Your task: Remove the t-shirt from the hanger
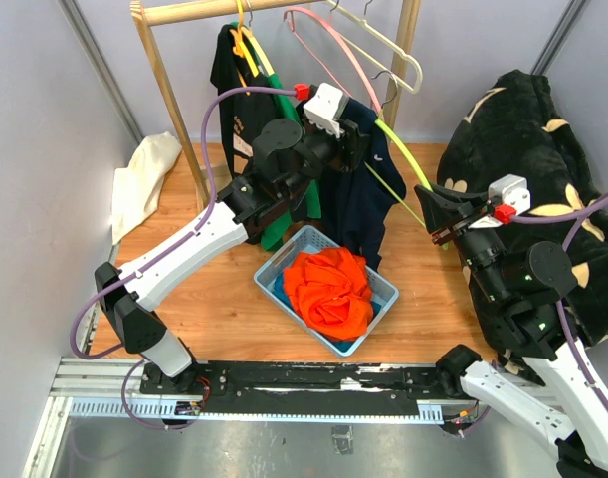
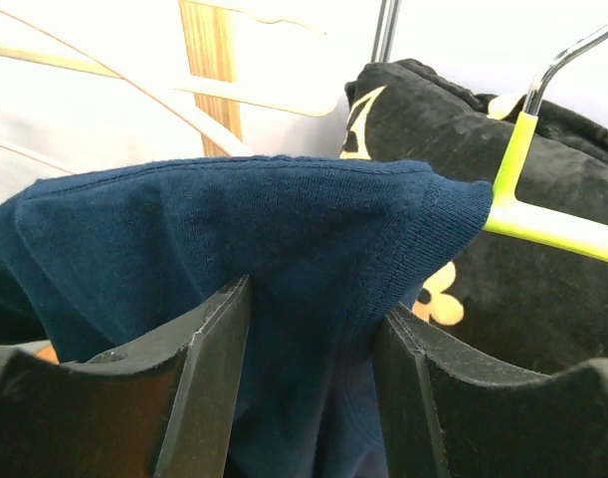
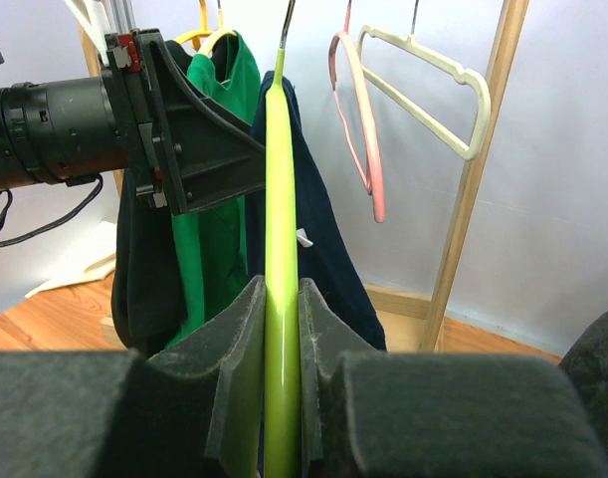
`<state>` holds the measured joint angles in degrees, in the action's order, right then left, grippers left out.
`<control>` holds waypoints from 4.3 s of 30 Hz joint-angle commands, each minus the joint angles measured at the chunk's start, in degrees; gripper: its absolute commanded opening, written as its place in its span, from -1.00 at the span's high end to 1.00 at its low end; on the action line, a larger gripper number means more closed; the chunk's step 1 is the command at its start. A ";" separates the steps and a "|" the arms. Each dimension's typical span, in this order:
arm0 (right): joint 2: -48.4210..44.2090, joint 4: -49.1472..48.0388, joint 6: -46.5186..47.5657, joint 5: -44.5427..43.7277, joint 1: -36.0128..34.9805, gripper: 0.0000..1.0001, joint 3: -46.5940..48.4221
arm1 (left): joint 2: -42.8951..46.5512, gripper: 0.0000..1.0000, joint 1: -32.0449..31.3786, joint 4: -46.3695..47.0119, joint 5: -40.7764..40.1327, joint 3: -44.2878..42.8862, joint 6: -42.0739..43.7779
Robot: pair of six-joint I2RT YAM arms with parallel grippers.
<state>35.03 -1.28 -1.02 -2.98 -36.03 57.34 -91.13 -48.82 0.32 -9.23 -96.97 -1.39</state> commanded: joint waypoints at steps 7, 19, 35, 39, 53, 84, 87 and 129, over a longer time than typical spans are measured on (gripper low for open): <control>-1.88 -4.70 0.73 -0.01 0.08 0.99 0.72 | 1.10 0.15 0.65 3.24 -1.05 0.22 -0.01; -0.84 -5.11 0.93 -1.07 0.09 0.99 0.45 | 5.99 0.20 0.65 7.57 9.21 5.86 -1.13; -0.73 -5.05 1.02 -0.43 0.08 0.99 0.28 | 4.56 0.86 0.65 6.16 6.45 3.89 -1.19; -0.72 -4.79 0.97 0.10 0.09 0.99 0.31 | 4.29 0.24 0.65 7.30 6.26 3.48 -1.56; -1.10 -4.33 0.29 0.66 0.08 0.99 0.06 | 0.80 0.65 0.65 5.95 5.77 -1.59 -1.56; -12.23 6.43 3.48 1.18 0.08 0.99 2.79 | -9.26 0.99 6.26 -6.81 -7.07 -20.49 0.92; -13.68 7.87 3.89 0.91 0.09 0.99 3.73 | -9.76 0.99 7.34 -7.03 -6.45 -20.88 0.25; 9.26 -12.69 3.14 -2.17 0.13 0.99 8.81 | 16.70 0.99 5.49 -1.96 14.62 6.02 -5.33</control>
<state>40.95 -4.84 1.30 -4.60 -36.03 61.98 -77.56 -42.89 -5.28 3.57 -92.84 -5.98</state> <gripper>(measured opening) 0.162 0.026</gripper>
